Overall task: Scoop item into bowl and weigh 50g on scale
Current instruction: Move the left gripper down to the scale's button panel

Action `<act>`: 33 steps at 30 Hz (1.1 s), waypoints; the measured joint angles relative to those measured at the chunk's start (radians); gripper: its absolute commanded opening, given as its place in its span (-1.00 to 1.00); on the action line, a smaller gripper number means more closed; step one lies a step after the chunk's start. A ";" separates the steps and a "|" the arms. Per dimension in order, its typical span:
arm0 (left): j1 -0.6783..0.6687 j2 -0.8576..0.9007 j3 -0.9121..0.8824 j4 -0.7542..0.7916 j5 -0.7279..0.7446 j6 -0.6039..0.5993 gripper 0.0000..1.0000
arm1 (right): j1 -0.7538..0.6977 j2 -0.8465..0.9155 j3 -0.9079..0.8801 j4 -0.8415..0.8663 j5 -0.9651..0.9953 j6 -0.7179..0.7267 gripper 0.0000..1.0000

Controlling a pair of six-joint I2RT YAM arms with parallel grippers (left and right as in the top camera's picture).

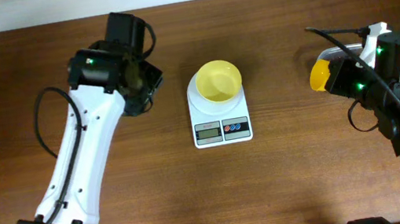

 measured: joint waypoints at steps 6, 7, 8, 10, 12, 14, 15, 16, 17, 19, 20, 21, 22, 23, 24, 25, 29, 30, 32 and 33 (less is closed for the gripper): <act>-0.135 0.076 0.000 0.001 0.000 0.039 -1.00 | 0.000 0.000 0.000 0.000 0.018 -0.003 -0.92; -0.156 0.097 0.000 0.000 0.000 0.039 -1.00 | 0.000 0.000 0.000 0.000 0.020 -0.003 -0.92; -0.181 0.119 -0.001 0.001 0.000 0.039 -1.00 | 0.000 0.000 0.000 0.000 0.022 -0.003 -0.92; -0.236 0.171 -0.001 0.006 0.000 0.039 -1.00 | 0.000 0.000 0.000 0.000 0.030 -0.004 -0.92; -0.275 0.207 -0.001 0.018 -0.004 0.039 -1.00 | 0.000 0.000 0.000 0.000 0.041 -0.017 -0.92; -0.327 0.243 -0.001 0.033 -0.018 0.039 -1.00 | 0.000 0.000 0.000 0.000 0.045 -0.022 -0.92; -0.345 0.254 -0.001 0.043 -0.022 0.039 -1.00 | 0.000 0.000 0.000 -0.001 0.045 -0.022 -0.92; -0.376 0.271 -0.001 0.055 -0.025 0.039 -1.00 | 0.000 0.000 0.000 0.000 0.045 -0.022 -0.92; -0.406 0.288 -0.001 0.064 -0.027 0.039 -1.00 | 0.000 0.000 0.000 -0.001 0.045 -0.024 -0.92; -0.452 0.315 -0.001 0.087 -0.050 0.039 -1.00 | 0.000 0.000 0.000 -0.003 0.045 -0.025 -0.92; -0.461 0.323 -0.001 0.091 -0.061 0.037 -1.00 | 0.000 0.000 0.000 -0.011 0.048 -0.025 -0.92; -0.468 0.335 -0.001 0.098 -0.077 0.033 -1.00 | 0.000 0.000 0.000 -0.017 0.048 -0.025 -0.92; -0.474 0.349 -0.001 0.111 -0.089 0.027 -1.00 | 0.000 0.000 0.000 -0.023 0.048 -0.026 -0.92; -0.476 0.358 -0.001 0.114 -0.092 0.026 -1.00 | 0.000 0.000 0.000 -0.025 0.048 -0.026 -0.92; -0.477 0.369 -0.001 0.121 -0.099 0.023 -1.00 | 0.000 0.000 0.000 -0.027 0.048 -0.025 -0.92; -0.477 0.381 -0.001 0.127 -0.104 0.022 -1.00 | 0.000 0.000 0.000 -0.027 0.048 -0.026 -0.92; -0.477 0.423 -0.001 0.129 -0.111 -0.004 -1.00 | 0.000 0.000 0.000 -0.027 0.048 -0.026 -0.92; -0.477 0.436 -0.001 0.129 -0.112 -0.010 -1.00 | 0.000 0.000 0.000 -0.027 0.048 -0.026 -0.92; -0.477 0.453 -0.001 0.129 -0.112 -0.016 -1.00 | 0.000 0.000 0.000 -0.028 0.048 -0.026 -0.92; -0.477 0.460 -0.001 0.129 -0.112 -0.019 -1.00 | 0.000 0.000 0.000 -0.028 0.048 -0.026 -0.92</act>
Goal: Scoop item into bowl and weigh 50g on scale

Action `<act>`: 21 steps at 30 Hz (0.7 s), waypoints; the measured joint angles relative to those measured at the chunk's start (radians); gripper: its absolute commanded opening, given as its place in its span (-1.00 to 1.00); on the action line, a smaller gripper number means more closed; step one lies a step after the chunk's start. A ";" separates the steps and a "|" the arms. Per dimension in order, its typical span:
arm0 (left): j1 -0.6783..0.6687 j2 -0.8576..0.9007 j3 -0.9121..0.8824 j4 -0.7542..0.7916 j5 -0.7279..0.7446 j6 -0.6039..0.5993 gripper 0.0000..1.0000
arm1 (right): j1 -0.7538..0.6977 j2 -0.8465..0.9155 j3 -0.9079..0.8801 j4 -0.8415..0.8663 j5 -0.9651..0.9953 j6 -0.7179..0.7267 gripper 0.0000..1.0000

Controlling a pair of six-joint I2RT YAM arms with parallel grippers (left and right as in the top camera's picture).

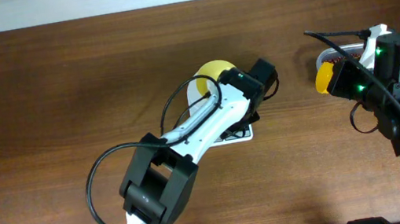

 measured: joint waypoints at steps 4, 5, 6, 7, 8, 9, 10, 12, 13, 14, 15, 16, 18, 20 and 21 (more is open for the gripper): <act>0.000 0.012 0.000 0.000 0.000 -0.004 -1.00 | 0.000 0.000 0.000 -0.003 0.000 0.000 -0.92; 0.000 0.012 0.000 0.000 0.000 -0.006 -1.00 | 0.000 0.000 0.000 -0.008 0.000 0.000 -0.92; 0.000 0.012 0.000 0.000 0.000 -0.007 -1.00 | 0.000 0.000 0.000 -0.013 0.000 0.000 -0.92; 0.000 0.012 0.000 0.000 0.000 -0.007 -1.00 | 0.000 0.000 0.000 -0.015 0.000 0.000 -0.92; 0.000 0.012 0.000 0.000 0.000 -0.007 -1.00 | 0.000 0.000 0.000 -0.015 0.000 0.000 -0.92; 0.000 0.012 0.000 0.000 0.000 -0.007 -1.00 | 0.000 0.000 0.000 -0.018 0.000 0.000 -0.92; 0.000 0.012 -0.002 0.001 -0.004 -0.011 -1.00 | 0.000 0.000 0.000 -0.018 0.000 0.000 -0.92; 0.000 0.012 -0.014 0.004 -0.014 -0.028 -1.00 | 0.000 0.000 0.000 -0.018 0.000 0.000 -0.92; 0.000 0.012 -0.021 0.004 -0.019 -0.038 -1.00 | 0.000 0.000 0.000 -0.018 0.000 0.000 -0.92; 0.000 0.014 -0.023 0.005 -0.019 -0.043 -1.00 | 0.000 0.000 0.000 -0.018 0.000 0.000 -0.92; 0.000 0.014 -0.023 0.007 -0.019 -0.046 -1.00 | 0.000 0.000 0.000 -0.018 0.000 0.000 -0.92; 0.000 0.014 -0.024 0.016 -0.019 -0.050 -1.00 | 0.000 0.000 0.000 -0.018 0.000 0.000 -0.92; 0.000 0.016 -0.032 0.046 -0.023 -0.056 -1.00 | 0.000 0.000 0.000 -0.018 0.000 0.000 -0.92; -0.001 0.018 -0.042 0.053 -0.023 -0.057 -1.00 | 0.000 0.000 0.000 -0.018 0.000 0.000 -0.92; -0.001 0.019 -0.043 0.053 -0.023 -0.057 -1.00 | 0.000 0.000 0.000 -0.018 0.000 0.001 -0.92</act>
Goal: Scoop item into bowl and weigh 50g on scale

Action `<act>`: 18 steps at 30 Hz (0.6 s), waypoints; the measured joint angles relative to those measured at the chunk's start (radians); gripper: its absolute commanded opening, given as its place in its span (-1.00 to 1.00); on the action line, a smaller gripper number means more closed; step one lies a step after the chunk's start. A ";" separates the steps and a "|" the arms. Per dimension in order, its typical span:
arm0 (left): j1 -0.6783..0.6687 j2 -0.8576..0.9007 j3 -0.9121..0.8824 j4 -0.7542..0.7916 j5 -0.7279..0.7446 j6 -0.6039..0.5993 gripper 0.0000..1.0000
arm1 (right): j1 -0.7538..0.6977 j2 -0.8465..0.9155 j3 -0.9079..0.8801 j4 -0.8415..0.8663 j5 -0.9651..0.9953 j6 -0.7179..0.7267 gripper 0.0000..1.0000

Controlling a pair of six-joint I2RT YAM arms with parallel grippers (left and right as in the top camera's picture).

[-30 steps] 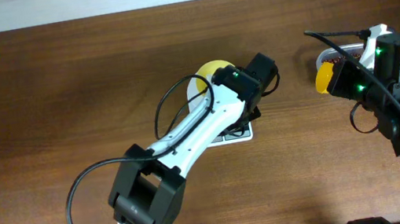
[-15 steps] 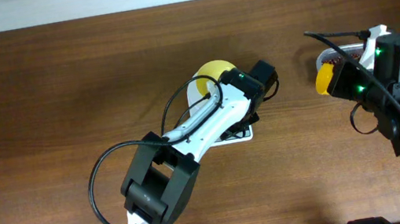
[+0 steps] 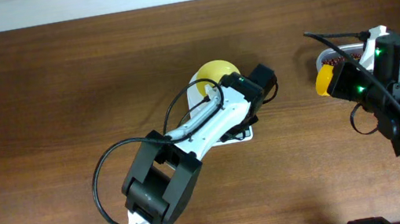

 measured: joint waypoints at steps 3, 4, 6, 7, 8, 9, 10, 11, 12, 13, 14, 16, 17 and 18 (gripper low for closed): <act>0.000 0.001 -0.002 0.005 0.000 -0.003 -1.00 | 0.000 0.000 0.000 0.000 0.000 -0.001 -0.92; 0.000 0.001 -0.003 0.006 -0.002 -0.003 -1.00 | 0.000 0.000 0.000 0.000 0.000 0.000 -0.92; 0.000 0.001 -0.004 0.015 -0.003 -0.003 -1.00 | 0.000 0.000 0.000 0.000 0.000 0.000 -0.92; 0.000 0.001 -0.006 0.022 -0.003 -0.003 -1.00 | 0.000 0.000 0.000 0.000 0.000 0.000 -0.92; 0.000 0.001 -0.009 0.023 -0.003 -0.003 -1.00 | 0.000 0.000 0.000 0.000 0.000 0.000 -0.92; 0.000 0.001 -0.011 0.023 -0.003 -0.003 -1.00 | 0.000 0.000 0.000 0.000 0.000 0.000 -0.92; 0.000 0.001 -0.011 0.023 -0.003 -0.003 -1.00 | 0.000 0.000 0.000 0.000 0.000 0.000 -0.92; 0.000 0.001 -0.011 0.023 -0.003 -0.003 -1.00 | 0.000 0.000 0.000 0.000 0.000 0.000 -0.92; 0.000 0.001 -0.012 0.023 -0.003 -0.003 -1.00 | 0.000 0.000 0.000 0.000 0.000 -0.001 -0.92; 0.000 0.001 -0.012 0.023 -0.003 -0.003 -1.00 | 0.000 0.000 0.000 0.000 0.000 0.000 -0.92; 0.000 0.001 -0.012 0.024 -0.003 -0.003 -1.00 | 0.000 0.000 0.000 0.000 0.000 -0.001 -0.92; 0.000 0.001 -0.012 0.026 -0.003 -0.003 -1.00 | 0.000 0.000 0.000 0.000 0.000 0.000 -0.92; 0.000 0.001 -0.012 0.027 -0.003 -0.003 -1.00 | 0.000 0.000 0.000 0.000 0.000 -0.001 -0.92; -0.001 0.001 -0.012 0.031 -0.003 -0.003 -1.00 | 0.000 0.000 0.000 0.000 0.000 0.000 -0.92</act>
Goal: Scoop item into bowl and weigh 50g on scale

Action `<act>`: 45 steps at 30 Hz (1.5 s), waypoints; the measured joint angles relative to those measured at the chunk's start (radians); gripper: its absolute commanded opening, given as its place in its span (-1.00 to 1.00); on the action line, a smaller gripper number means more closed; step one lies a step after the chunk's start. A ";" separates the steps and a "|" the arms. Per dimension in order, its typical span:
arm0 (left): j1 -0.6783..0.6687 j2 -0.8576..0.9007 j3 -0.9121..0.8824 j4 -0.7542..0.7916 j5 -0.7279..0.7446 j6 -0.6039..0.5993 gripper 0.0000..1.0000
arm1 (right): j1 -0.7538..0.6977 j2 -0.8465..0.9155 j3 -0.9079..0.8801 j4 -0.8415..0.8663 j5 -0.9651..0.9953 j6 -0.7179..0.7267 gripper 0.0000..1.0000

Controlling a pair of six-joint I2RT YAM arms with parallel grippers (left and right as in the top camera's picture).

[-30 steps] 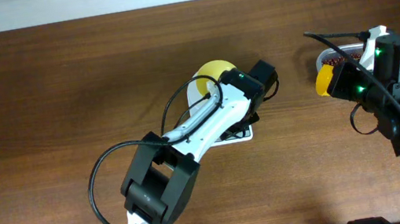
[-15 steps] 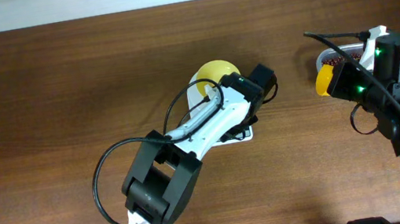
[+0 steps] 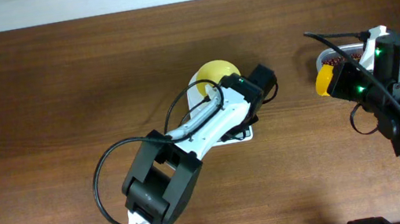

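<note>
A yellow bowl (image 3: pixel 212 71) stands on the white scale (image 3: pixel 245 134). My left arm lies across both and hides most of them. The left gripper (image 3: pixel 265 80) is just right of the bowl; its fingers do not show from above. My right gripper (image 3: pixel 336 78) holds a yellow scoop (image 3: pixel 324 77) at the near left edge of a white-rimmed container (image 3: pixel 328 55) with reddish-brown contents. The scale's display is hidden.
The brown table (image 3: pixel 61 85) runs to a pale wall along the back edge. The right arm's base and cables fill the right side. The left arm's base (image 3: pixel 156 190) sits at the front centre.
At first my left arm stood back left of the scale, with the bowl and scale in full view, and the right gripper held the scoop beside the container. Later the left arm lay across the scale, its gripper right of the bowl. Both arms have kept still from then on.
</note>
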 measured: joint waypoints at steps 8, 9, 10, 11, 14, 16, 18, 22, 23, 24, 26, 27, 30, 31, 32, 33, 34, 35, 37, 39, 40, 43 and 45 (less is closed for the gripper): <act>-0.023 0.000 0.000 0.010 -0.016 0.000 -1.00 | 0.000 0.000 0.000 0.000 0.000 0.000 -0.92; -0.023 0.000 0.000 0.010 -0.016 0.000 -1.00 | 0.000 0.000 0.000 0.000 0.000 0.000 -0.92; -0.023 0.000 0.000 0.010 -0.018 0.000 -1.00 | 0.000 0.000 0.000 0.000 0.000 0.000 -0.92; -0.023 0.000 0.000 0.010 -0.019 0.000 -1.00 | 0.000 0.000 0.000 0.000 0.000 0.000 -0.92; -0.023 0.000 0.000 0.009 -0.026 0.000 -1.00 | 0.000 0.000 0.000 0.000 0.000 0.000 -0.92; -0.023 0.000 0.000 0.009 -0.030 0.000 -1.00 | 0.000 0.000 0.000 0.000 0.000 0.001 -0.92; -0.023 0.000 0.000 0.009 -0.030 0.000 -1.00 | 0.000 0.000 0.000 0.000 0.000 0.000 -0.92; -0.023 0.000 0.000 0.006 -0.030 0.000 -1.00 | 0.000 0.000 0.000 0.000 0.000 0.000 -0.92; -0.023 0.000 0.000 0.003 -0.030 0.000 -1.00 | 0.000 0.000 0.000 0.000 0.000 0.000 -0.92; -0.023 0.000 0.000 0.001 -0.030 0.000 -1.00 | 0.000 0.000 0.000 0.000 0.000 0.000 -0.92; -0.023 0.000 0.000 -0.001 -0.030 0.000 -1.00 | 0.000 0.000 0.000 0.000 0.000 0.000 -0.92; -0.023 0.000 0.000 -0.003 -0.030 0.000 -1.00 | 0.000 0.000 0.000 0.000 0.000 0.000 -0.92; -0.023 0.000 0.000 -0.007 -0.037 0.000 -1.00 | 0.000 0.000 0.000 0.000 0.000 0.000 -0.92; -0.023 0.000 0.000 -0.006 -0.038 0.000 -1.00 | 0.000 0.000 0.000 0.000 0.000 0.000 -0.92; -0.023 0.000 0.000 -0.006 -0.039 0.000 -1.00 | 0.000 0.000 0.000 0.000 0.000 -0.001 -0.92; -0.023 0.000 0.000 -0.006 -0.042 0.000 -1.00 | 0.000 0.000 0.000 -0.002 0.000 0.000 -0.92; -0.023 0.000 0.000 -0.006 -0.042 0.000 -1.00 | 0.000 0.000 0.000 -0.005 0.000 0.000 -0.92; -0.023 0.000 0.000 -0.006 -0.044 0.000 -1.00 | 0.000 0.000 0.000 -0.005 0.000 0.000 -0.92; -0.023 0.000 0.000 -0.006 -0.045 0.000 -1.00 | 0.000 0.000 0.000 -0.005 0.000 0.000 -0.92; -0.023 0.000 0.000 -0.006 -0.045 0.000 -1.00 | 0.000 0.000 0.000 -0.005 0.000 0.000 -0.92; -0.023 0.000 0.000 -0.006 -0.045 0.000 -1.00 | 0.000 0.000 0.000 -0.005 0.000 0.000 -0.92; -0.023 0.000 -0.001 -0.006 -0.045 0.000 -1.00 | 0.000 0.000 0.000 -0.005 0.000 0.000 -0.92; -0.023 0.000 -0.003 -0.005 -0.045 0.000 -1.00 | 0.000 0.000 0.000 -0.005 0.000 0.000 -0.92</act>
